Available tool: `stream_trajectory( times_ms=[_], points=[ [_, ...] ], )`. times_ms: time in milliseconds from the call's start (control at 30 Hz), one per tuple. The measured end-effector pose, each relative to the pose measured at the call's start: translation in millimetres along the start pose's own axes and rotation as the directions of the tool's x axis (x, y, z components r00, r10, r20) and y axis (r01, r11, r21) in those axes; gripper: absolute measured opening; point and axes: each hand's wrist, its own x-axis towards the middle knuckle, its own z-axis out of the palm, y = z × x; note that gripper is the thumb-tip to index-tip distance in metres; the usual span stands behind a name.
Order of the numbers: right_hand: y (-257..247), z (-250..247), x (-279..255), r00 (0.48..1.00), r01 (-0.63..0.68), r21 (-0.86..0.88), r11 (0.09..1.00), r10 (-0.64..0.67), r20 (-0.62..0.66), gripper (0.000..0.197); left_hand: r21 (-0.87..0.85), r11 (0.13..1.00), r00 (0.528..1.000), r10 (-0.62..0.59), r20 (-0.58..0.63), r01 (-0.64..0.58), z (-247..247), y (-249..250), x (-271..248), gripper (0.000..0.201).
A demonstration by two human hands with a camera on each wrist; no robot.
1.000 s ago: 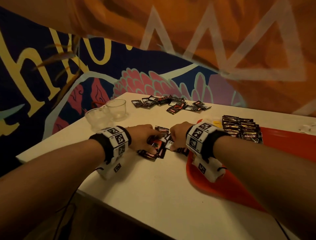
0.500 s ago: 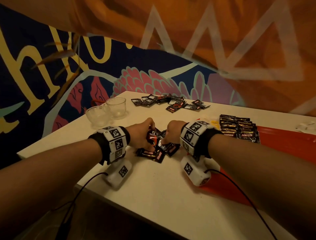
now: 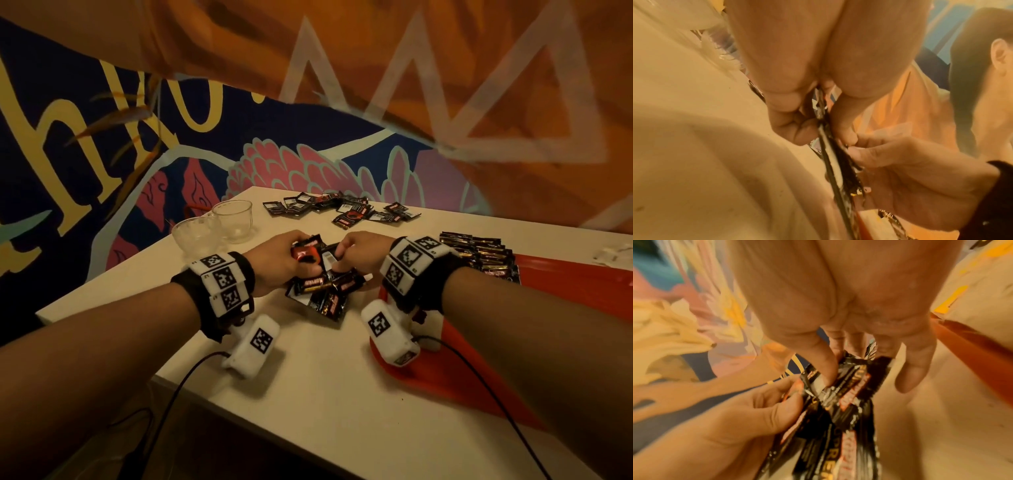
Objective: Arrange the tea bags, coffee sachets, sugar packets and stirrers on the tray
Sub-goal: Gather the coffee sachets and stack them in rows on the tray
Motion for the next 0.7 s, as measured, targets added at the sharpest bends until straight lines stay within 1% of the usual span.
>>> stream_trajectory(
  times_ms=[33, 67, 133, 167, 233, 300, 367, 467, 567, 633, 700],
  points=[
    [1, -4, -1, 1.000, 0.004, 0.108, 0.994, -0.004, 0.003, 0.016, -0.044, 0.998, 0.999, 0.034, -0.017, -0.035, -1, 2, 0, 0.045],
    [1, -7, -5, 1.000, 0.000, 0.240, 0.971, -0.002, 0.007, 0.012, -0.086, 0.994, 0.997, 0.069, -0.035, -0.071, 0, 4, 0, 0.045],
    [0, -13, -12, 1.000, -0.012, 0.492, 0.870, 0.009, 0.008, 0.015, -0.147, 0.979, 0.989, 0.128, -0.073, -0.138, 3, 10, 0, 0.049],
    [0, -15, -14, 1.000, 0.017, 0.557, 0.830, -0.010, -0.017, 0.017, -0.166, 0.971, 0.983, 0.160, -0.091, -0.174, 6, 14, 1, 0.049],
    [0, -19, -20, 0.997, 0.080, 0.599, 0.796, -0.060, -0.053, 0.017, -0.185, 0.952, 0.968, 0.225, -0.114, -0.243, 11, 23, 2, 0.047],
    [1, -26, -26, 0.992, 0.129, 0.617, 0.776, -0.101, -0.080, 0.026, -0.166, 0.942, 0.953, 0.272, -0.130, -0.292, 19, 30, 4, 0.045],
    [6, -35, -30, 0.985, 0.168, 0.607, 0.776, -0.106, -0.137, 0.030, -0.124, 0.934, 0.938, 0.317, -0.138, -0.334, 30, 38, 5, 0.046],
    [18, -50, -37, 0.955, 0.246, 0.577, 0.779, -0.093, -0.282, 0.022, -0.061, 0.917, 0.916, 0.385, -0.113, -0.394, 56, 53, 11, 0.054],
    [36, -67, -46, 0.919, 0.303, 0.556, 0.774, -0.084, -0.384, 0.022, -0.028, 0.896, 0.895, 0.442, -0.063, -0.444, 84, 70, 17, 0.054],
    [52, -78, -54, 0.897, 0.335, 0.561, 0.757, -0.073, -0.436, 0.022, -0.054, 0.890, 0.891, 0.453, -0.020, -0.454, 103, 80, 20, 0.055],
    [69, -88, -63, 0.880, 0.364, 0.590, 0.721, -0.059, -0.471, 0.025, -0.158, 0.886, 0.895, 0.445, 0.024, -0.436, 121, 87, 23, 0.058]
  ],
)
